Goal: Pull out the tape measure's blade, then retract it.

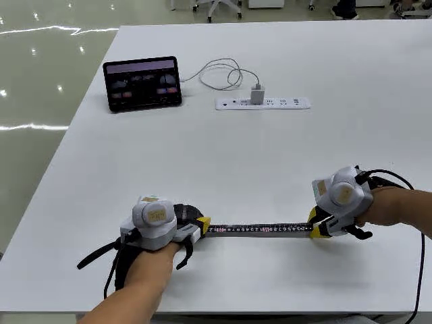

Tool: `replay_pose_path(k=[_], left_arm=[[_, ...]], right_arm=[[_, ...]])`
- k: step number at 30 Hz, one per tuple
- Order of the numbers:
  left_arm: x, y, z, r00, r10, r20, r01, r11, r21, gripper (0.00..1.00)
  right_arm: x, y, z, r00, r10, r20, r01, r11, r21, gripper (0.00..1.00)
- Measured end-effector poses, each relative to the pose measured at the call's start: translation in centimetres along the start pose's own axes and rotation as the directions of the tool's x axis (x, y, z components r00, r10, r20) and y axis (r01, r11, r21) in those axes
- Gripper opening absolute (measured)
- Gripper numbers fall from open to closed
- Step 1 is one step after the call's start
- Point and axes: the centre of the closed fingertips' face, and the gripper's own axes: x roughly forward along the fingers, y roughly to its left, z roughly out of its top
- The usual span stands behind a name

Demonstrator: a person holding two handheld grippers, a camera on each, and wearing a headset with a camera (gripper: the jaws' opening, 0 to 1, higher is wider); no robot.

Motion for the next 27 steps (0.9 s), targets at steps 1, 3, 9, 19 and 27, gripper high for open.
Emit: replay_pose_path(k=[1, 3, 9, 19, 27], left_arm=[[0.0, 0.0, 0.0, 1.0, 0.0, -0.001, 0.0, 1.0, 0.0, 0.6], [0.0, 0.0, 0.0, 1.0, 0.0, -0.002, 0.0, 1.0, 0.0, 0.6], [-0.1, 0.0, 0.0, 1.0, -0.001, -0.002, 0.001, 1.0, 0.0, 0.6], [-0.1, -0.1, 0.0, 1.0, -0.001, -0.006, 0.001, 1.0, -0.001, 0.6], [0.0, -0.1, 0.0, 1.0, -0.002, -0.006, 0.002, 1.0, -0.002, 0.6]], right_arm=[[0.0, 0.0, 0.0, 1.0, 0.0, -0.001, 0.0, 1.0, -0.001, 0.11], [0.0, 0.0, 0.1, 1.0, -0.001, -0.005, 0.001, 1.0, -0.003, 0.11], [0.1, 0.0, 0.4, 0.9999, -0.006, -0.012, 0.006, 1.0, -0.013, 0.11], [0.3, 0.0, 0.8, 1.0, -0.001, -0.006, 0.001, 1.0, -0.022, 0.11], [0.4, 0.0, 1.1, 1.0, 0.001, -0.007, -0.001, 1.0, -0.021, 0.11]])
